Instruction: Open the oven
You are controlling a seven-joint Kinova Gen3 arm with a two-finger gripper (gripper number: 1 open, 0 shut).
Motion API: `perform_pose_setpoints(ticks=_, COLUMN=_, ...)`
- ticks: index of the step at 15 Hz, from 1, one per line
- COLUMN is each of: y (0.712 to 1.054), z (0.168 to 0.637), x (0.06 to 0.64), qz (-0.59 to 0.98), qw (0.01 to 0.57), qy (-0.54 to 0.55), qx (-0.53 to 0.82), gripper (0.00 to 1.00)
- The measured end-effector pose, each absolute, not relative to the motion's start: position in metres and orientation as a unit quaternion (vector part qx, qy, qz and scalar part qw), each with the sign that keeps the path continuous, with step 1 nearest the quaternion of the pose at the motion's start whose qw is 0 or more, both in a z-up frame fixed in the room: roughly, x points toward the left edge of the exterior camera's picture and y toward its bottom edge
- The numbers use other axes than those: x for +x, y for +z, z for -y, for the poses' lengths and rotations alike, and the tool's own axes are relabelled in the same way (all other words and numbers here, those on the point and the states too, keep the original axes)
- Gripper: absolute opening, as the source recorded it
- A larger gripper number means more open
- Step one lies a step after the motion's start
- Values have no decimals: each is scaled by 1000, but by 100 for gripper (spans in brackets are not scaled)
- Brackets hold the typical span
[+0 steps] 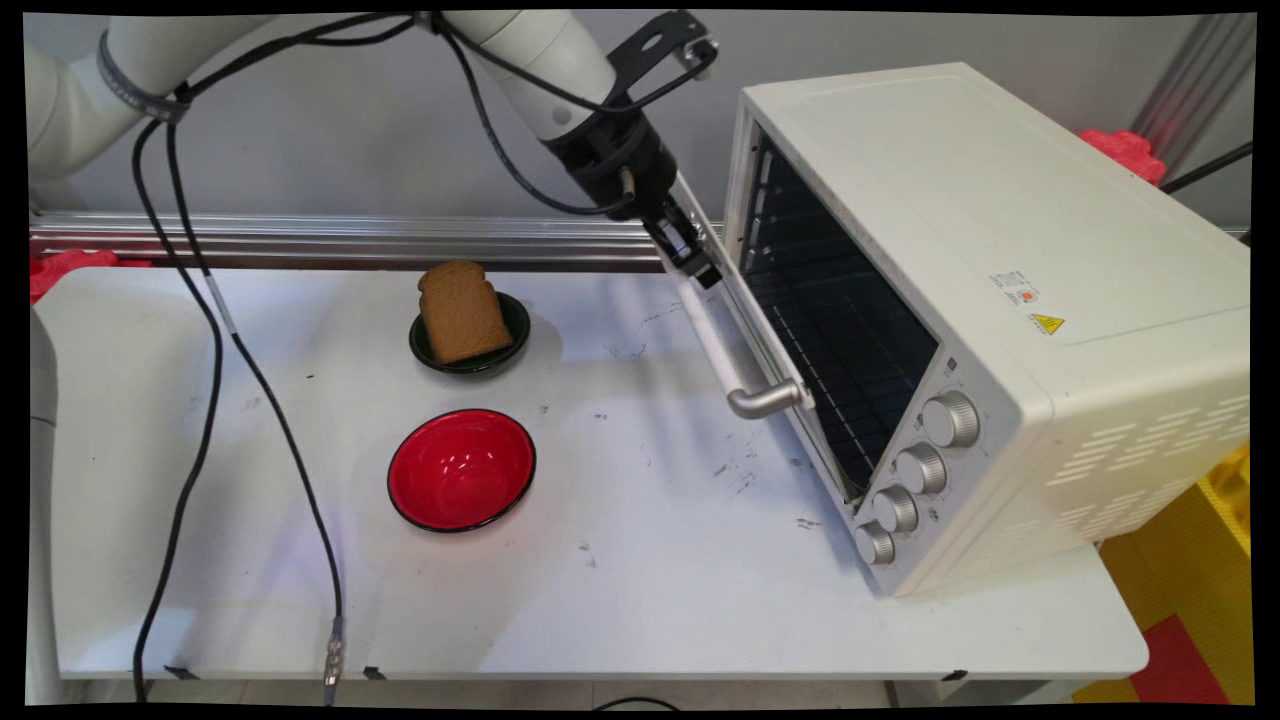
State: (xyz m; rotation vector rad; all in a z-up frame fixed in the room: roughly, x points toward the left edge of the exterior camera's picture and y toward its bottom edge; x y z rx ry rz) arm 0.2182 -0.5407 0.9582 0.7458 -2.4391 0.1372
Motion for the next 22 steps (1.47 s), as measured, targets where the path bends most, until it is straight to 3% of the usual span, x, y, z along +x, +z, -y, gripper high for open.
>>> perform_pose_setpoints(ticks=22, y=896, z=496, x=282, qz=926, qw=289, qy=74, qx=232, gripper=0)
